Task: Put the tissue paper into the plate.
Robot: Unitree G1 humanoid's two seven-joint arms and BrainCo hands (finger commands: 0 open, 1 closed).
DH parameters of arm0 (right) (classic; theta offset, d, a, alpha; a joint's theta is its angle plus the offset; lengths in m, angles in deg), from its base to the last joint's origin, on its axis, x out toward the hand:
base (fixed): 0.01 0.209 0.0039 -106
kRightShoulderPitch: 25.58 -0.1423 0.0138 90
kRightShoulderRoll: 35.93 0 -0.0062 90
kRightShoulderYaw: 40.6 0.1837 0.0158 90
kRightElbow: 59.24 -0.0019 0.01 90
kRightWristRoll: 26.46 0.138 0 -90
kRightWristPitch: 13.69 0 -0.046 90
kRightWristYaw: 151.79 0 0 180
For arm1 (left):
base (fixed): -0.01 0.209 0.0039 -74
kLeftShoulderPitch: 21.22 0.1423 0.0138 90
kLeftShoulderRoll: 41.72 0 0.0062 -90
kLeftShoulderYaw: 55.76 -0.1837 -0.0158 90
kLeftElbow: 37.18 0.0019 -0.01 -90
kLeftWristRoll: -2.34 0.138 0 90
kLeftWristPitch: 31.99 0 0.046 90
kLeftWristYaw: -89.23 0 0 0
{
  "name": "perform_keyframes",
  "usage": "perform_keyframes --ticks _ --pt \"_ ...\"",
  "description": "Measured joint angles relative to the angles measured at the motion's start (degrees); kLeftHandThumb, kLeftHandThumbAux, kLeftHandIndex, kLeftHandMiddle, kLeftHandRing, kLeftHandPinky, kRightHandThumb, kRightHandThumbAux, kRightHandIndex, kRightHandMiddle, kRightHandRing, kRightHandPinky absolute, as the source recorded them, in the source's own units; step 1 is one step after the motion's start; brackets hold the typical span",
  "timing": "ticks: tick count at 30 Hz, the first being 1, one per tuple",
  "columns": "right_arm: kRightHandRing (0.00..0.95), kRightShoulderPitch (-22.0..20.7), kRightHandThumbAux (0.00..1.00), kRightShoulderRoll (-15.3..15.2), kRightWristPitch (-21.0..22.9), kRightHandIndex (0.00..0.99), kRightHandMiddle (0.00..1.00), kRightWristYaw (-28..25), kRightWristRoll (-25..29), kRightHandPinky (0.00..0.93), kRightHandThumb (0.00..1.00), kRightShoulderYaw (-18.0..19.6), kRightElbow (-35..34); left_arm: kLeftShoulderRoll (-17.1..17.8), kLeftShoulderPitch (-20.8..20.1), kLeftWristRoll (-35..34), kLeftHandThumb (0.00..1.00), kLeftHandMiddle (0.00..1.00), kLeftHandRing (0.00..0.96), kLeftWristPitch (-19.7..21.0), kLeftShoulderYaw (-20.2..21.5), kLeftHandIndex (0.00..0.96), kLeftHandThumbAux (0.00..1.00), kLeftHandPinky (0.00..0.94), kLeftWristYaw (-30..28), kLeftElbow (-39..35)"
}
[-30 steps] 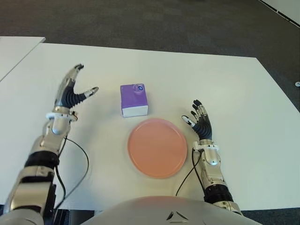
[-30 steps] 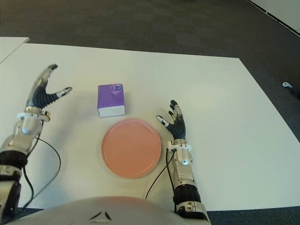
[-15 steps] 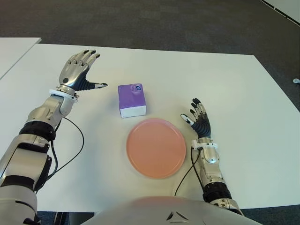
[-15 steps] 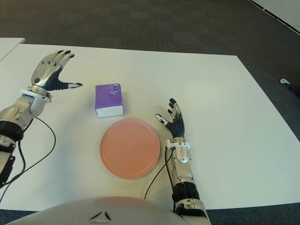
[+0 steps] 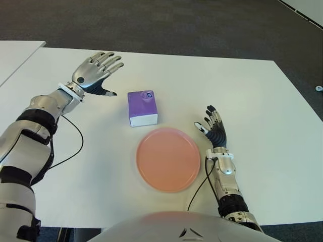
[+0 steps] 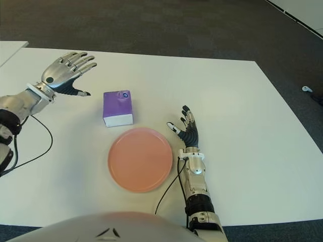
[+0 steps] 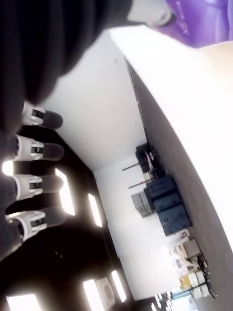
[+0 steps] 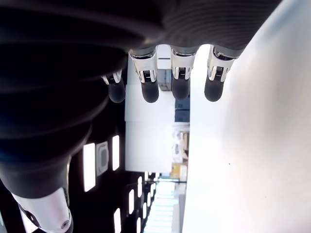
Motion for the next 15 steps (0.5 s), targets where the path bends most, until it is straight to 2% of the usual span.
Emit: perform_keyframes --ticks 8,15 --pt "0.000 -0.66 0.715 0.13 -0.48 0.000 0.000 -0.18 0.08 0.018 0.029 -0.04 0.66 -3.60 -4.87 6.37 0.103 0.000 0.000 3.86 -10.20 0.000 0.524 0.000 2.48 5.66" --pt "0.000 -0.80 0.712 0.21 -0.49 0.000 0.000 -0.18 0.14 0.019 0.033 0.02 0.88 -7.43 -7.89 12.66 0.121 0.000 0.000 10.50 -19.10 0.000 0.557 0.000 4.84 9.00"
